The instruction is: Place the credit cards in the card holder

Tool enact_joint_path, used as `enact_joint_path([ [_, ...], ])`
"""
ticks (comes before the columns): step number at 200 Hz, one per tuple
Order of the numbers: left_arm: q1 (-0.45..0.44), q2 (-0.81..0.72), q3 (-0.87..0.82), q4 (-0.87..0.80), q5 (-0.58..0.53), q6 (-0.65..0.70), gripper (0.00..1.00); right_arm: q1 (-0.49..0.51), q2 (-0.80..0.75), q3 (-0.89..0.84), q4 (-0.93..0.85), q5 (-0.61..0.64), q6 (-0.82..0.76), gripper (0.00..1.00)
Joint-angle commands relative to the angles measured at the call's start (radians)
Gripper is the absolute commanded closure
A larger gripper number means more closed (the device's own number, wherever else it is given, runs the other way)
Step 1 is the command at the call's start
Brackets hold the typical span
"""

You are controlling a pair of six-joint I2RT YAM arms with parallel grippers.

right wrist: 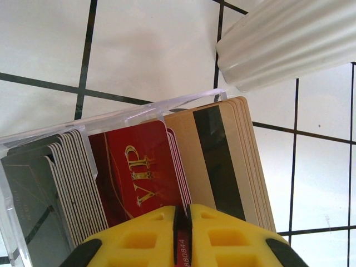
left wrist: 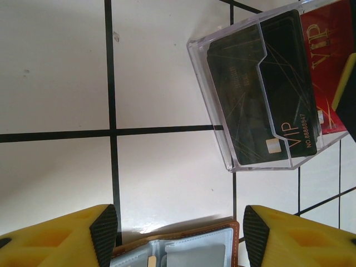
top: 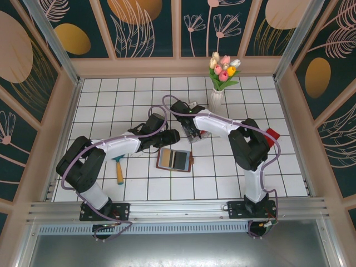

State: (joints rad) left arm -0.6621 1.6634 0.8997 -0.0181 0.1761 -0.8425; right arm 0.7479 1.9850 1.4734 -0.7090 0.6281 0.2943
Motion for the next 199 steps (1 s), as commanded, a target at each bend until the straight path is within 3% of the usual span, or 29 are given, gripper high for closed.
enact_joint_path([
  [1,0.002,0.01,0.005,0.017,0.008,0.0,0.36,-0.008,-0.042,-0.019,-0.033,0.015,0.008,0.88],
  [48,0.002,0.009,0.01,0.017,0.008,0.0,0.36,-0.009,-0.072,-0.019,-0.002,-0.09,-0.001,0.9],
  [79,0.002,0.009,0.012,0.015,0.009,0.0,0.36,-0.015,-0.083,-0.021,0.013,-0.088,0.004,0.7],
  [90,0.001,0.009,0.013,0.016,0.011,0.001,0.36,-0.02,-0.069,-0.015,0.008,-0.084,-0.008,0.68],
  [146,0.004,0.074,0.116,0.034,0.031,-0.007,0.34,-0.03,-0.01,-0.031,0.018,-0.05,-0.014,0.67],
  [172,0.01,0.128,0.173,0.022,0.028,-0.009,0.34,-0.044,0.004,-0.054,0.042,-0.114,-0.023,0.65],
  [199,0.019,0.143,0.172,0.033,0.026,-0.029,0.34,-0.041,0.055,-0.067,0.01,-0.065,-0.016,0.65],
])
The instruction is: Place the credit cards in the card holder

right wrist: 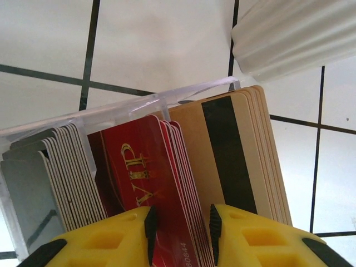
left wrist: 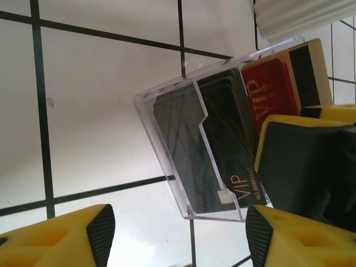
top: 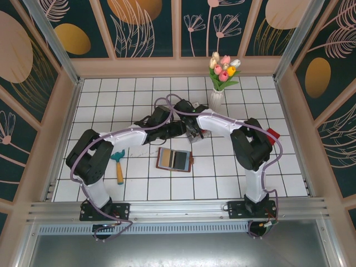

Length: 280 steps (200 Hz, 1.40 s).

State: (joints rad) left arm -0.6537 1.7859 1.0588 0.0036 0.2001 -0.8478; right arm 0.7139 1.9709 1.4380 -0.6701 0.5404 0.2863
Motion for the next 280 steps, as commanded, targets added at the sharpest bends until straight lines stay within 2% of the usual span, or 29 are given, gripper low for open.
enact_joint_path([
  [1,0.01,0.021,0.012,0.011,0.002,-0.025,0.34,-0.007,0.07,-0.033,-0.03,0.024,-0.007,0.65],
  [19,0.01,0.021,0.007,0.012,-0.004,-0.024,0.34,-0.002,0.067,-0.049,-0.025,0.034,0.002,0.67],
  [50,0.012,0.021,-0.001,0.012,-0.005,-0.026,0.34,0.005,0.017,-0.032,-0.032,0.067,0.007,0.79],
  [113,0.012,0.019,-0.009,0.022,0.01,-0.027,0.34,0.013,-0.036,-0.004,-0.057,0.108,0.005,0.83],
  [280,0.012,0.029,-0.023,0.045,0.044,-0.032,0.34,0.015,-0.01,-0.017,-0.059,0.12,-0.007,0.78],
])
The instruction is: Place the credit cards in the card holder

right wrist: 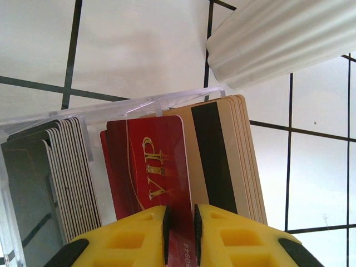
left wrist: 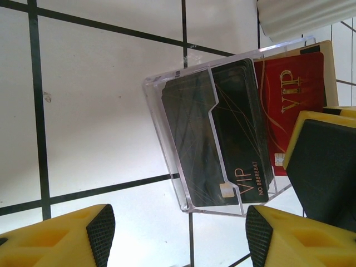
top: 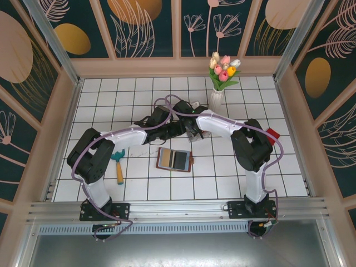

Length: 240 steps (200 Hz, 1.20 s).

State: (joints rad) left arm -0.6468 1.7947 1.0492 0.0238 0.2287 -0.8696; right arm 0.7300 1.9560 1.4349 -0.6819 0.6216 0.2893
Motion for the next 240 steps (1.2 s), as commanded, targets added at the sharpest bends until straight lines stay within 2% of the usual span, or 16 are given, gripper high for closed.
enact_joint_path([
  [1,0.006,0.019,-0.014,0.025,0.016,-0.011,0.34,-0.001,0.006,-0.013,-0.047,0.039,-0.01,0.78],
  [60,0.005,0.025,-0.008,0.025,0.02,-0.007,0.34,-0.002,0.0,-0.01,-0.053,0.055,-0.013,0.79],
  [78,0.005,0.023,-0.008,0.025,0.02,-0.006,0.34,-0.001,-0.007,-0.01,-0.057,0.056,-0.015,0.76],
  [110,0.004,0.02,-0.012,0.026,0.02,-0.006,0.34,-0.003,-0.004,-0.019,-0.051,0.057,-0.018,0.74],
  [137,0.005,0.019,-0.012,0.025,0.02,-0.006,0.34,-0.003,-0.001,-0.022,-0.048,0.053,-0.017,0.8],
  [189,0.005,0.018,-0.011,0.025,0.023,-0.005,0.34,0.0,-0.03,-0.006,-0.07,0.085,-0.013,0.78],
  [218,0.005,0.015,-0.016,0.027,0.024,-0.006,0.34,0.0,-0.047,-0.01,-0.066,0.078,-0.017,0.84],
  [240,0.004,0.013,-0.018,0.027,0.024,-0.006,0.34,0.004,-0.051,-0.007,-0.073,0.077,-0.015,0.85],
])
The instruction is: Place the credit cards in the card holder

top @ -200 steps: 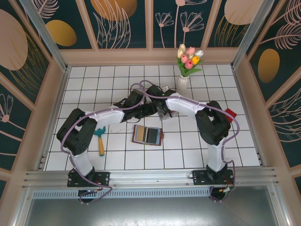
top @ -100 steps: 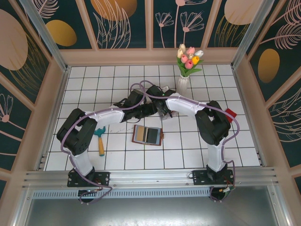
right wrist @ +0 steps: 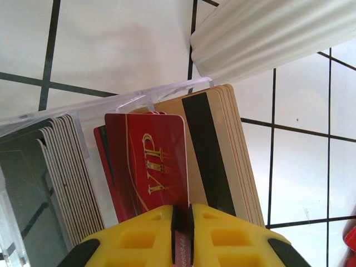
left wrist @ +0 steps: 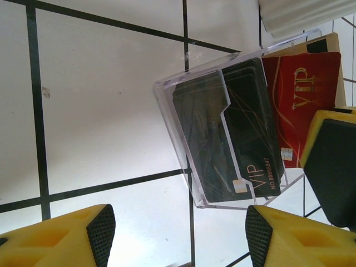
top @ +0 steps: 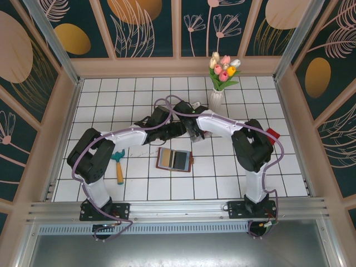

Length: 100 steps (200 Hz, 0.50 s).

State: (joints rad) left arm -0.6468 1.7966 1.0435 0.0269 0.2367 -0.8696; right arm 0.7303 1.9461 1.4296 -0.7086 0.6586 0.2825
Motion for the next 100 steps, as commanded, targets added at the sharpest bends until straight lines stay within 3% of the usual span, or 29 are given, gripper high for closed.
enact_joint_path([
  [1,0.005,0.011,-0.013,0.024,0.016,-0.006,0.34,0.004,-0.041,-0.002,-0.047,0.041,-0.007,0.85],
  [47,0.005,0.012,-0.011,0.025,0.02,-0.006,0.34,0.009,-0.054,0.015,-0.066,0.026,-0.003,0.87],
  [100,0.005,0.002,-0.022,0.025,0.012,-0.008,0.34,0.014,-0.084,0.022,-0.056,-0.088,0.016,0.95],
])
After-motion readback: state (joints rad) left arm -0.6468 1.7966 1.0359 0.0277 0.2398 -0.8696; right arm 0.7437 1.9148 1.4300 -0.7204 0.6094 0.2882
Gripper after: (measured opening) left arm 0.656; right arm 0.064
